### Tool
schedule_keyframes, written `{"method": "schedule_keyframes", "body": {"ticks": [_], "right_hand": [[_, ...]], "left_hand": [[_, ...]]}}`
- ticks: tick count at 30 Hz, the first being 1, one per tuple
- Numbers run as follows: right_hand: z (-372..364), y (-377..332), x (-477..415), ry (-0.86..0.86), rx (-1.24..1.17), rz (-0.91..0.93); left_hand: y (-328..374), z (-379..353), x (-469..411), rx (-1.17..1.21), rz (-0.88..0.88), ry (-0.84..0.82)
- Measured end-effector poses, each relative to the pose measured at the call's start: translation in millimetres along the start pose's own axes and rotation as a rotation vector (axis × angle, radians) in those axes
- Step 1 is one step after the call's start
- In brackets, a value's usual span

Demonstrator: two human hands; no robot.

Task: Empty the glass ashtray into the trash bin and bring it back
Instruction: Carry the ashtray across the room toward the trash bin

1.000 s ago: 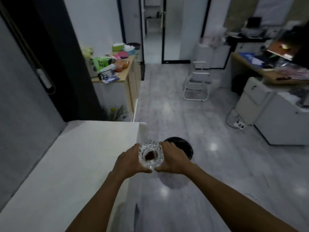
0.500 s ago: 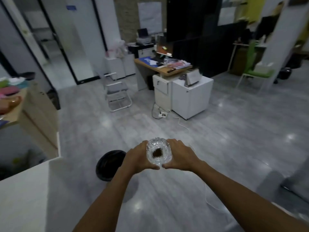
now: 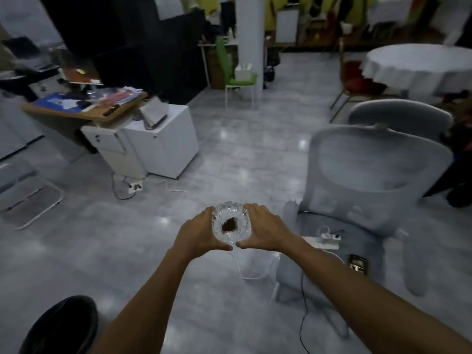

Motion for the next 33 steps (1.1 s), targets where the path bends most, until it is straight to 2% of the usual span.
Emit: {"method": "schedule_keyframes", "body": {"ticks": [12, 20, 28, 33], "right_hand": [[-26, 126, 79, 0.159, -0.072, -0.494], [-76, 162, 149, 0.211, -0.186, -0.751], [-125, 187, 193, 0.202, -0.338, -0.848], [-132, 186, 209, 0.180, -0.345, -0.834]], "left_hand": [[77, -113, -111, 0.010, -0.392, -0.345], [108, -198, -119, -0.028, -0.507, -0.548], [114, -269, -107, -0.081, -0.517, -0.667], [109, -288, -91, -0.072, -0.502, -0.661]]}}
Point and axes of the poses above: each hand's wrist, its own x-axis away from the middle knuckle, its own z-axis out of the back of the hand, y = z × x, the point moved 2 cm from there along -x, towards the middle knuckle, and after that the axes turned 3 degrees about -y, right-handed, at the moved point
